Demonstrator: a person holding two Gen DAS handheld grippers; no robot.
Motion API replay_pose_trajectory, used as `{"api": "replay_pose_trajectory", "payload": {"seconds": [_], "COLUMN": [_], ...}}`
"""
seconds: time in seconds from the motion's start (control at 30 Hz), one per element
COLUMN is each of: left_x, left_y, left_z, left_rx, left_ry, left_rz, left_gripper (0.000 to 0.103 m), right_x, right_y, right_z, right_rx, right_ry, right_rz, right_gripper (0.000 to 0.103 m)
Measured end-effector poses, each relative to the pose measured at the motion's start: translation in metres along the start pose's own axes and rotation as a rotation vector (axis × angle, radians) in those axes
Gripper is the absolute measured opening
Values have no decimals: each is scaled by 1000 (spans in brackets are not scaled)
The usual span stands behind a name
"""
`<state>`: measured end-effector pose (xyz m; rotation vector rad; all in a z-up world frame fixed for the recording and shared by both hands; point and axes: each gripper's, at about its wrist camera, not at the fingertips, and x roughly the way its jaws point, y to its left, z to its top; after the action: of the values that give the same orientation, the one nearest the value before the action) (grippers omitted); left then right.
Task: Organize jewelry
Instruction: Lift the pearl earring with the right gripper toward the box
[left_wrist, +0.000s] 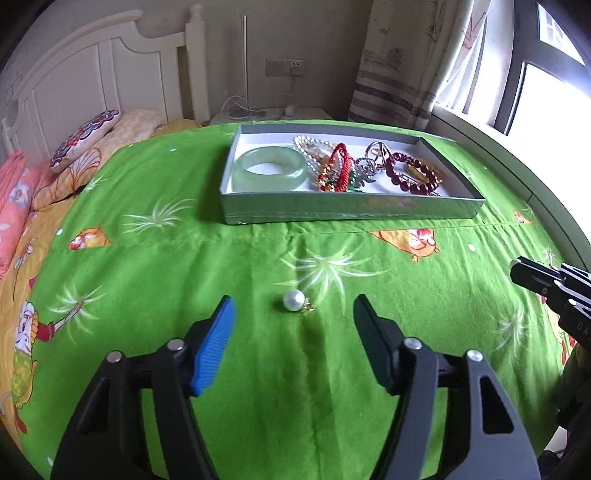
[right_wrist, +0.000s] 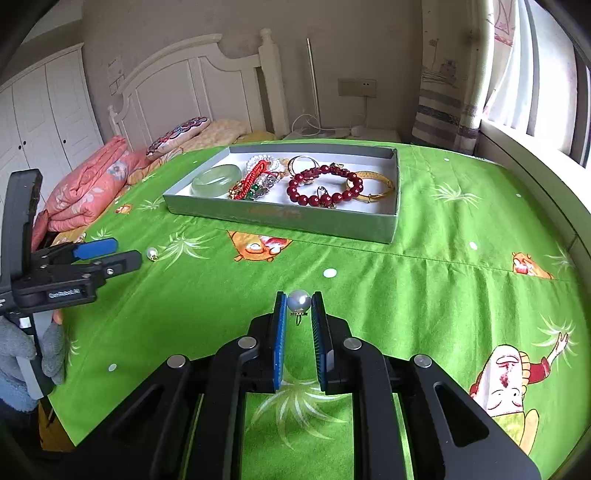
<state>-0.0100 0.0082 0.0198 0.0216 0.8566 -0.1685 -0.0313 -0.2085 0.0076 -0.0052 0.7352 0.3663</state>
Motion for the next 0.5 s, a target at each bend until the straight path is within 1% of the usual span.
{"api": "replay_pose_trajectory", "payload": {"seconds": [0.03,0.07,0.1,0.13,0.17,0.23,0.27,0.3,0.5], "left_x": [6,11,15,15,16,17,17,16,16], "left_y": [-1,-2,-3,-4,-5,-6,-5,-6,-6], "left_z": [2,4,5,6,7,6,5,5,5], "left_rx": [-2,-4,-1,3,7,16,23,31,39], "left_ry": [11,24,30,28,29,28,28,28,28], "left_rz": [-16,-29,-25,-22,-27,-18,-16,-10,-7], "left_gripper": [54,48,43,41,37,34,29,25,24], "right_x": [-1,-2,-3,-3,-4,-4,-4,-4,-5], "right_y": [-2,-6,-8,-9,-10,-10,-9,-9,-9], "right_z": [0,-1,-1,-2,-2,-2,-2,-2,-2], "right_rx": [7,15,23,29,32,31,29,28,32], "right_ry": [-2,-2,-2,-2,-3,-5,-6,-6,-7], "right_rz": [5,9,14,19,22,26,27,28,30], "right_gripper": [15,15,15,15,15,15,15,15,15]}}
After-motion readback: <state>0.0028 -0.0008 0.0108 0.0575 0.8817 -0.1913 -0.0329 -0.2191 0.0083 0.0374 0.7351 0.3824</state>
